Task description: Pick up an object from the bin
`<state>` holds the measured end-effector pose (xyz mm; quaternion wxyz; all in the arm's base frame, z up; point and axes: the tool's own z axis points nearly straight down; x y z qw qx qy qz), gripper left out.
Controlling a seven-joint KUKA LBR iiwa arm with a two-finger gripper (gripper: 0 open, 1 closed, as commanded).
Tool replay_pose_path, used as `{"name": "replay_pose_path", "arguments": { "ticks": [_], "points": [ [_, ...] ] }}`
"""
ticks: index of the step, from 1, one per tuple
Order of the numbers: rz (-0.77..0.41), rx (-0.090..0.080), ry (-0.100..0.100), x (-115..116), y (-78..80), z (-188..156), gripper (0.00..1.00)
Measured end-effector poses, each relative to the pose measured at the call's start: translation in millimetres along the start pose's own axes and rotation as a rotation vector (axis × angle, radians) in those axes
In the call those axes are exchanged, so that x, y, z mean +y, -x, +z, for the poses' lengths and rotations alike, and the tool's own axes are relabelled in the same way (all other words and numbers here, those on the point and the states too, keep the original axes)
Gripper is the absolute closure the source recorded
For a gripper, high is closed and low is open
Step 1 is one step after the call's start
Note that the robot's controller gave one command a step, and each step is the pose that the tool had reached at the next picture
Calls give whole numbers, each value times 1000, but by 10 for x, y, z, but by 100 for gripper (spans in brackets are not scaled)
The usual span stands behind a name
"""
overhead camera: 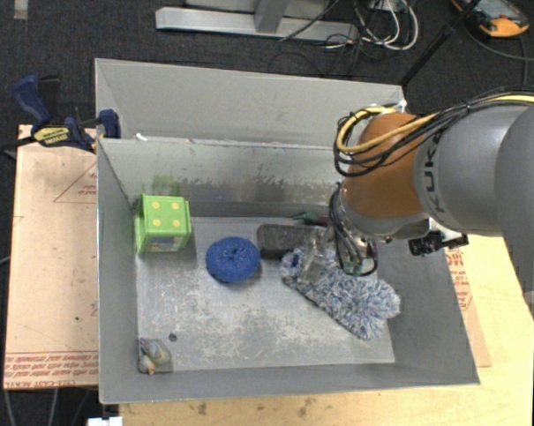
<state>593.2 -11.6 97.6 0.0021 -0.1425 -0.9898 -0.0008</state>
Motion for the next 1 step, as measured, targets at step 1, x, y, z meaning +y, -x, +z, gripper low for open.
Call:
{"name": "replay_pose_path", "arguments": {
  "ticks": [1],
  "points": [
    [0,-8,2,5,23,-133,100]
  ]
}}
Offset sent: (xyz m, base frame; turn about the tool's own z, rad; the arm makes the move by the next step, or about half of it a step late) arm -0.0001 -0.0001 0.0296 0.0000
